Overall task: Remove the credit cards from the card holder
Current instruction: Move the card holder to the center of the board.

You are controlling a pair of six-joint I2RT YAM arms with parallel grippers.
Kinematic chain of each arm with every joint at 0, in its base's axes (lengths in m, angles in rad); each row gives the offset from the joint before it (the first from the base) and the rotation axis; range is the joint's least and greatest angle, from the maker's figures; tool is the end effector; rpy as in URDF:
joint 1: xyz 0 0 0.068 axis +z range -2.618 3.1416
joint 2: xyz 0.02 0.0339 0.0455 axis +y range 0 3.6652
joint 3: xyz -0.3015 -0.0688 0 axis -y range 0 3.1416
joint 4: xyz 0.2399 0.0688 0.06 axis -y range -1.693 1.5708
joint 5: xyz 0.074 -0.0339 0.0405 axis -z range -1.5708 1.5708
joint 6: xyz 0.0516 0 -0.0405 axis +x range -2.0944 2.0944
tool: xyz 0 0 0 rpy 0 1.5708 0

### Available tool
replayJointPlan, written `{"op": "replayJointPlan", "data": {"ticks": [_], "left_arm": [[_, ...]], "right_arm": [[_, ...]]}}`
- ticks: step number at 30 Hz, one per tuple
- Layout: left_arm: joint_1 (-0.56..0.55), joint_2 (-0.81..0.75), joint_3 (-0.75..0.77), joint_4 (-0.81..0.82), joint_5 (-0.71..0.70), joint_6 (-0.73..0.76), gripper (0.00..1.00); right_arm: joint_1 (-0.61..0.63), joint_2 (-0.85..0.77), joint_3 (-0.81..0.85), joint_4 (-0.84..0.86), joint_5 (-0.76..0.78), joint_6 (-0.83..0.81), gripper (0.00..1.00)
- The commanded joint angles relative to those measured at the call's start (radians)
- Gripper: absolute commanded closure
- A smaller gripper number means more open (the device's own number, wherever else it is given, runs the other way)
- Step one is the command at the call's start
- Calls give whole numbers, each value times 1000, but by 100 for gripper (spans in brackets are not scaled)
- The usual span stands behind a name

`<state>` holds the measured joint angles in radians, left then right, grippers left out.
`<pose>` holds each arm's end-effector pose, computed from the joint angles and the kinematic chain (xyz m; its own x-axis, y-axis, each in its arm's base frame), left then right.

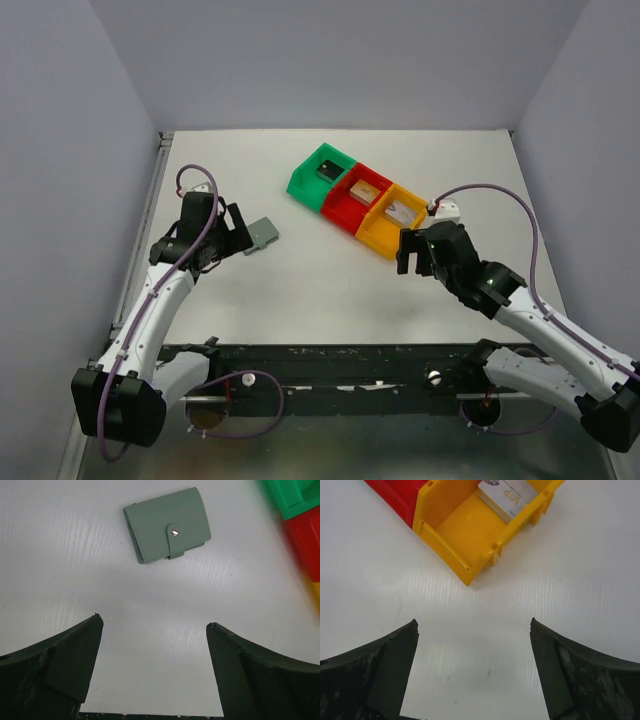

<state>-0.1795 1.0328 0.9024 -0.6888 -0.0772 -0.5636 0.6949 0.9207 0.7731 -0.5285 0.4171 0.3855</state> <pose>0.1944 -0.0312 0.3091 -0.6751 -0.4188 -0.6073 -0.2774 0.9069 -0.3171 0.1502 0.0980 0.3017 -0.5742 -0.0311 -0.8181 -0.1368 0.9889 0.0584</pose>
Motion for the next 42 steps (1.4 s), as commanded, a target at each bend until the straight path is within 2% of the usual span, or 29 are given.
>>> {"op": "replayJointPlan", "data": {"ticks": [1, 10, 13, 15, 18, 19, 23, 33, 35, 39, 42], "left_arm": [[3, -17, -13, 40, 53, 10, 1], [3, 4, -2, 80, 65, 14, 1], [3, 30, -19, 169, 103, 25, 7], [3, 56, -14, 202, 86, 16, 7], [12, 125, 7, 221, 31, 13, 14], [31, 147, 7, 247, 49, 13, 17], [100, 235, 12, 305, 77, -15, 21], [201, 406, 92, 371, 111, -24, 28], [215, 450, 115, 388, 123, -12, 33], [226, 527, 176, 393, 152, 27, 56], [226, 552, 179, 403, 148, 34, 57]], "right_arm": [[5, -32, -20, 39, -24, 16, 0], [3, -42, -40, 79, -75, 24, 0], [5, -31, -32, 79, -110, 16, 0], [5, -23, -12, 41, -107, 39, 0], [5, -43, -27, 50, -153, 55, 0], [5, -55, -41, 67, -184, 52, 0], [5, -103, -87, 122, -247, 53, 1], [5, -126, -124, 91, -262, 69, 1], [5, -132, -133, 94, -267, 72, 1], [5, -149, -146, 88, -279, 78, 1], [5, -169, -162, 88, -282, 78, 1]]}}
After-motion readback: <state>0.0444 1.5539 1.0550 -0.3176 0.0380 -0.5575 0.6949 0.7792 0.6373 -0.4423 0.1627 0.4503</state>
